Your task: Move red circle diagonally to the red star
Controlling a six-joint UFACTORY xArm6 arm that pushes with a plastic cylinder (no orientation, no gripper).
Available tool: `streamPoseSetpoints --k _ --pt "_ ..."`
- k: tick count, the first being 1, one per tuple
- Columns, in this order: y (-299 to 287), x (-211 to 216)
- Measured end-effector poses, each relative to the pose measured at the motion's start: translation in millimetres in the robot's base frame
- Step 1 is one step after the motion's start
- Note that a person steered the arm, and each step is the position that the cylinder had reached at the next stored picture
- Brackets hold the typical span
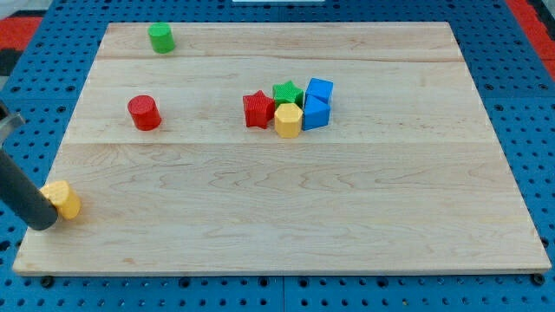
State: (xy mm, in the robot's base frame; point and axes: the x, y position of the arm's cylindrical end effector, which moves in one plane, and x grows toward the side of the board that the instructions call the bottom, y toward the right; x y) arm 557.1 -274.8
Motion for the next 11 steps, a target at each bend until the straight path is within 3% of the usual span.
streamPoseSetpoints --k 5,9,11 --pt "51 -135" --pt "134 -221" --pt "161 -235"
